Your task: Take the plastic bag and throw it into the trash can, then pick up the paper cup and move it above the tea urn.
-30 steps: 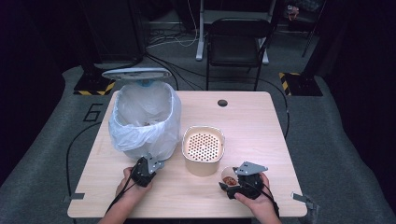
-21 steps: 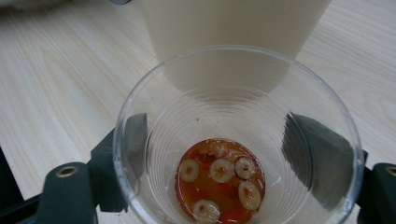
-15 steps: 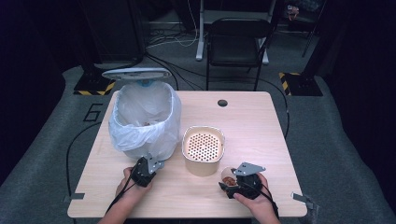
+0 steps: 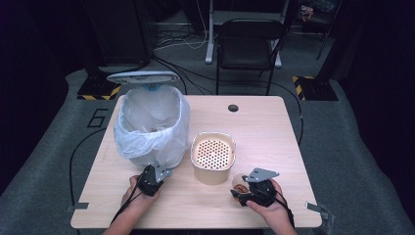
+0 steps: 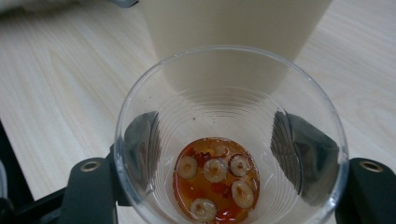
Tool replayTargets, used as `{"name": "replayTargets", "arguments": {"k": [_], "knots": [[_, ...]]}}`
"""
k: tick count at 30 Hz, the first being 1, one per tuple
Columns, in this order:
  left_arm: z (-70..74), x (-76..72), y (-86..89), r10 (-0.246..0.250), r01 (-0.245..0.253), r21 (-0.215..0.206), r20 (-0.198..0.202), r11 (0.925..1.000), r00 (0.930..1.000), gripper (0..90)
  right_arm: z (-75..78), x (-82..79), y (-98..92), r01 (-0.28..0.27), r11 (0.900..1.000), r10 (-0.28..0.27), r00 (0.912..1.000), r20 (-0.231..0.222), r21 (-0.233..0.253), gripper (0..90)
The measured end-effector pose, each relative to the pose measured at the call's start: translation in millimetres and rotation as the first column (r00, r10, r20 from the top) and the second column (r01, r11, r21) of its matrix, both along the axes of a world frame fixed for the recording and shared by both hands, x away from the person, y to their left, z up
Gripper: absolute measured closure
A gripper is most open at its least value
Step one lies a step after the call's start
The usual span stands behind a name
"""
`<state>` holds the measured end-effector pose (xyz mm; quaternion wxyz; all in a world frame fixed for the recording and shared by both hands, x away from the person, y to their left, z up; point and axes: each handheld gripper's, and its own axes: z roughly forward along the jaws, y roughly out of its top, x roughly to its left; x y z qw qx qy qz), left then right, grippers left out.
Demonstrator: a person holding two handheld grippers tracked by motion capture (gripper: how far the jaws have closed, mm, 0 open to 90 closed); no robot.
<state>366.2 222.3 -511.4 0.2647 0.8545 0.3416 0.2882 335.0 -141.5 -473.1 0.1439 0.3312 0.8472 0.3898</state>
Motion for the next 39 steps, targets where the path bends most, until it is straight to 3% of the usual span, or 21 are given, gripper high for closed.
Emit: {"name": "replayTargets", "arguments": {"k": [8,11,12,19,30,39], "knots": [[-0.8,0.2,-0.3,0.004,-0.004,-0.002,0.012,1.0,0.9999,89.7,19.5,8.7,-17.0,0.039,0.999,-0.039,0.9986,0.036,0.017,33.0],[-1.0,0.2,-0.4,0.004,-0.004,-0.005,0.014,1.0,0.9999,89.7,25.0,11.6,-19.7,0.032,0.999,-0.032,0.9988,0.039,-0.001,32.9],[-1.1,0.1,-0.6,0.004,-0.004,-0.003,0.014,1.0,0.9999,89.7,33.0,14.9,-21.5,0.029,0.999,-0.028,0.9984,0.049,-0.026,32.9],[-0.8,0.1,-0.5,0.005,-0.005,0.001,0.014,1.0,0.9999,89.7,53.8,26.1,-25.2,0.02,0.998,-0.016,0.9974,0.07,-0.056,32.7],[-0.1,0.3,0.1,-0.002,0.002,-0.002,0.003,1.0,1.0,89.7,86.1,58.1,-25.6,0.051,0.996,-0.041,0.9914,0.124,-0.079,32.7],[0.2,0.3,0.1,-0.001,0.001,0.001,0.0,1.0,1.0,89.7,101.8,87.0,-19.6,0.063,0.996,-0.054,0.9905,0.126,-0.063,32.7]]}}
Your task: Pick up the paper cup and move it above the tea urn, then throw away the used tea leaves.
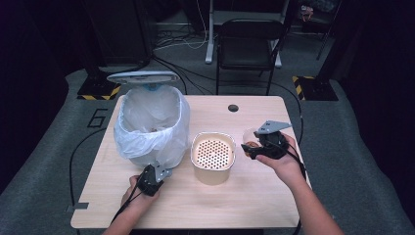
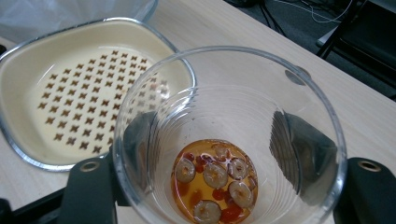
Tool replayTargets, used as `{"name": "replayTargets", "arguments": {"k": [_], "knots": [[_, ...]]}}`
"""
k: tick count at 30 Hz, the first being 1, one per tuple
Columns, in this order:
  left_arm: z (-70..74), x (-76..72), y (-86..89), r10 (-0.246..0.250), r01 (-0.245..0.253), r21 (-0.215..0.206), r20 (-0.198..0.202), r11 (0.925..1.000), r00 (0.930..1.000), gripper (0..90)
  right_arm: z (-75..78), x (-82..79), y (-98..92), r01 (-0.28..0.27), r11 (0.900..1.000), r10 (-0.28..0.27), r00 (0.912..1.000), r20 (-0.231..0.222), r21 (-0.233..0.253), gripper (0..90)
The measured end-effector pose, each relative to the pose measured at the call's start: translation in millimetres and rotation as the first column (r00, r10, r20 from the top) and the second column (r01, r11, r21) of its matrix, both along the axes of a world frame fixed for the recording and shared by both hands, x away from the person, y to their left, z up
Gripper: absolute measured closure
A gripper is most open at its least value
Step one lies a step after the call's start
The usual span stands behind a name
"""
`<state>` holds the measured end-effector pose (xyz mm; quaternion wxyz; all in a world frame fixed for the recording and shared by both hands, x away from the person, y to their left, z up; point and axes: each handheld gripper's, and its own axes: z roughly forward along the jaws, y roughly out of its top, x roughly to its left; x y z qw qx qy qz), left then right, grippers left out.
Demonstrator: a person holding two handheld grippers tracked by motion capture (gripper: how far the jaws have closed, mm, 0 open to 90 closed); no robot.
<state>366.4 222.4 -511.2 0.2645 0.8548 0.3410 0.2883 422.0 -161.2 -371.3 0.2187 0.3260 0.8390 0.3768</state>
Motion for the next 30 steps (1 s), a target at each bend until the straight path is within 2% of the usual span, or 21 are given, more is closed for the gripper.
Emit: {"name": "replayTargets", "arguments": {"k": [1,6,7,15,22,24,29,30], "knots": [[-1.2,-0.2,-0.6,0.005,-0.005,-0.004,0.014,1.0,0.9999,89.7,1.1,3.1,1.4,0.002,1.0,-0.002,1.0,0.004,-0.001,32.7],[-0.2,0.4,0.1,-0.005,0.005,-0.005,-0.002,1.0,1.0,89.7,5.0,16.7,6.7,0.005,1.0,-0.005,0.9999,0.011,-0.027,32.9],[-0.4,0.3,0.0,0.002,-0.002,-0.003,0.007,1.0,1.0,89.7,6.9,23.8,8.4,0.006,0.999,-0.005,0.9999,0.013,-0.036,32.9],[-1.1,0.0,-0.5,0.002,-0.002,-0.003,0.013,1.0,0.9999,89.7,14.6,47.3,17.5,0.02,0.997,-0.018,0.9995,0.027,-0.076,33.2],[-0.2,0.0,-0.2,-0.002,0.002,-0.002,-0.001,1.0,1.0,89.7,18.5,65.4,23.3,0.005,0.997,-0.001,0.9986,0.052,-0.071,33.1],[-1.0,-0.1,-0.6,0.005,-0.005,0.002,0.016,1.0,0.9999,89.8,18.4,72.2,25.5,-0.003,0.998,0.007,0.9973,0.072,-0.06,33.1],[-1.0,-0.2,-0.8,0.007,-0.007,0.002,0.016,1.0,0.9998,89.7,16.1,79.1,28.0,-0.019,0.999,0.024,0.9942,0.105,-0.042,33.1],[-0.7,-0.4,-0.8,0.002,-0.002,-0.001,0.004,1.0,1.0,89.8,15.8,81.4,27.8,-0.037,0.998,0.043,0.9922,0.117,-0.05,33.1]]}}
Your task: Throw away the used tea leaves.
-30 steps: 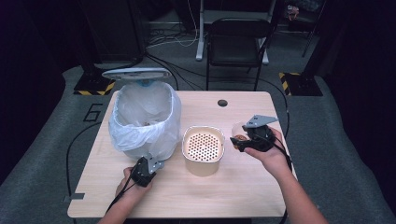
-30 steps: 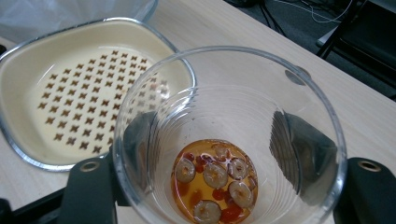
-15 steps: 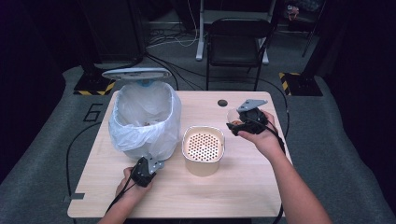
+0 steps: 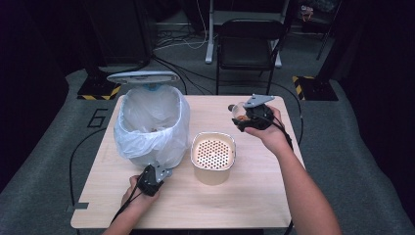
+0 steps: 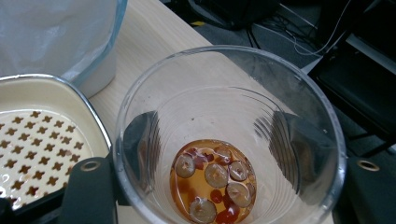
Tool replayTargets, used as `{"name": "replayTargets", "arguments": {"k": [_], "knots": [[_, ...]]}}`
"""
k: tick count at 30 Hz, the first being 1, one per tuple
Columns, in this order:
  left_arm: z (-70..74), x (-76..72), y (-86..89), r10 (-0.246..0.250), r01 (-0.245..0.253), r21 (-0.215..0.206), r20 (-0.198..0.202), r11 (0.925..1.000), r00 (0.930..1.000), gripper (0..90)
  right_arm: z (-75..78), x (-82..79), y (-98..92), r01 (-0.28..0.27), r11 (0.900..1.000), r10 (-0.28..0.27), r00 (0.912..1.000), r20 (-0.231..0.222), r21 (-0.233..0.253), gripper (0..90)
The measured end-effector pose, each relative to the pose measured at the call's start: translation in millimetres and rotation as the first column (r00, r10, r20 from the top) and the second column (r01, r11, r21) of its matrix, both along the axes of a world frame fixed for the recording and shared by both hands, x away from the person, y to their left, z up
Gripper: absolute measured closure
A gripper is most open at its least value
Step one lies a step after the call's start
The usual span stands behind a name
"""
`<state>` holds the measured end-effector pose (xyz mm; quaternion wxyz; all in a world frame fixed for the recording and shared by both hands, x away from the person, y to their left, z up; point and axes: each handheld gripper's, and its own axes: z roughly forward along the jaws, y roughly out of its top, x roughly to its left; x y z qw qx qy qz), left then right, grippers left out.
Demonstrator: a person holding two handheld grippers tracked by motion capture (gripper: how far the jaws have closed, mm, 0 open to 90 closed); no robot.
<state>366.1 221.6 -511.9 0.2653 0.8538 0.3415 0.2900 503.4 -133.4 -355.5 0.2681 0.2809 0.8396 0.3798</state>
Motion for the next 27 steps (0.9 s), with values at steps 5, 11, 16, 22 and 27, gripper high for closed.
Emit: {"name": "replayTargets", "arguments": {"k": [5,11,16,22,27], "knots": [[0.0,0.2,0.1,-0.004,0.004,0.001,-0.003,1.0,1.0,89.8,1.3,4.8,3.0,-0.002,1.0,0.002,0.9998,0.017,0.005,32.9],[0.1,0.4,0.3,-0.006,0.006,0.001,-0.003,1.0,1.0,89.7,3.1,10.1,3.4,-0.016,1.0,0.016,0.9994,0.031,0.015,33.1],[0.2,0.4,0.3,-0.004,0.004,0.004,0.001,1.0,1.0,89.8,4.1,7.9,4.9,-0.05,0.999,0.051,0.9961,0.072,-0.006,34.0],[-0.9,0.3,-0.3,-0.001,0.001,-0.002,0.013,1.0,0.9999,89.8,5.8,-0.2,11.6,-0.117,0.99,0.128,0.9771,0.17,-0.073,35.5],[-0.8,0.1,-0.5,0.001,-0.001,0.0,0.011,1.0,0.9999,89.8,4.9,-4.7,17.1,-0.156,0.98,0.181,0.9571,0.227,-0.123,36.2]]}}
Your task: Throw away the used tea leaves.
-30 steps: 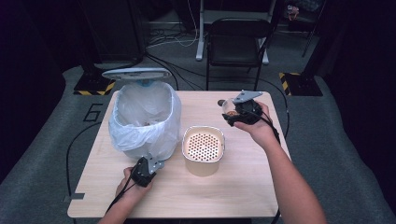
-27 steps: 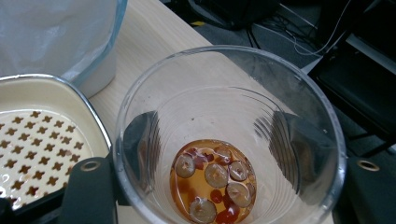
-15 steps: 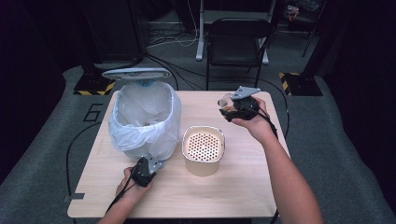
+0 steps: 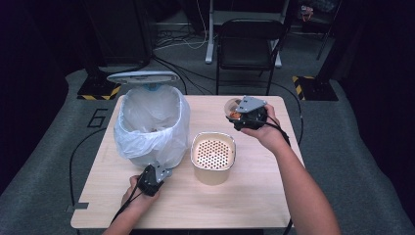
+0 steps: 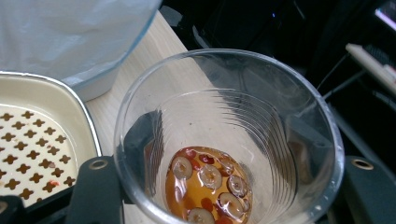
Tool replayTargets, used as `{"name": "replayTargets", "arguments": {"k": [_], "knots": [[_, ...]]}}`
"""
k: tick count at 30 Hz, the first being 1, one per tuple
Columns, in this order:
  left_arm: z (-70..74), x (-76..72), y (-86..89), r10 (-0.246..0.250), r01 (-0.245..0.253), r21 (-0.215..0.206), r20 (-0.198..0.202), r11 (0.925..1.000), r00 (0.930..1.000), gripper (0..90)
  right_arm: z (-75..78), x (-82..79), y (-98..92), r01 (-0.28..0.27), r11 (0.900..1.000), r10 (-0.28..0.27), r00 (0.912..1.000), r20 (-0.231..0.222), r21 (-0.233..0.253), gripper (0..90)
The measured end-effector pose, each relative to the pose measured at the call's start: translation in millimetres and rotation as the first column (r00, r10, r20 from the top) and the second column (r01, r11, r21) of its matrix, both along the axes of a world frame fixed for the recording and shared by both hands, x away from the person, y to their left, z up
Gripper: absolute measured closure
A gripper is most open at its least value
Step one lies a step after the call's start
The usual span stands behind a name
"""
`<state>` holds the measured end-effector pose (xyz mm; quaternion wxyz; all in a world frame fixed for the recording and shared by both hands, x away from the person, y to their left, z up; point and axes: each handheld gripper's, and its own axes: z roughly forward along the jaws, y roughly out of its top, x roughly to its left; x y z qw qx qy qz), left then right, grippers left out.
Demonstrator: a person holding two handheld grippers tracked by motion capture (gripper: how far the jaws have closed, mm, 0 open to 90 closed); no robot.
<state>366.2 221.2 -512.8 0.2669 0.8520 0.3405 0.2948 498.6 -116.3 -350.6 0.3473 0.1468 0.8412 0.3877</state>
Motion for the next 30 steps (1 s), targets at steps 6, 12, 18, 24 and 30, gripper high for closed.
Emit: {"name": "replayTargets", "arguments": {"k": [6,12,18,24,30], "knots": [[0.3,0.1,0.2,0.0,0.0,0.002,-0.002,1.0,1.0,89.8,-4.6,-4.5,7.6,-0.066,0.996,0.069,0.9959,0.059,-0.055,36.6],[-0.1,0.1,0.0,0.0,0.0,-0.002,0.001,1.0,1.0,89.8,-9.1,-14.4,15.9,-0.109,0.985,0.127,0.9828,0.134,-0.134,36.6],[0.1,-0.1,-0.1,0.001,-0.001,0.005,-0.001,1.0,1.0,89.8,-15.3,-27.9,27.0,-0.135,0.965,0.179,0.9658,0.188,-0.225,36.8],[0.0,0.0,0.0,0.0,0.0,0.001,0.001,1.0,1.0,89.8,-20.2,-33.2,31.9,-0.144,0.943,0.213,0.9534,0.213,-0.299,37.0],[0.1,-0.1,0.0,0.0,0.0,0.005,0.0,1.0,1.0,89.8,-21.4,-34.2,32.6,-0.145,0.934,0.228,0.9455,0.232,-0.326,37.5]]}}
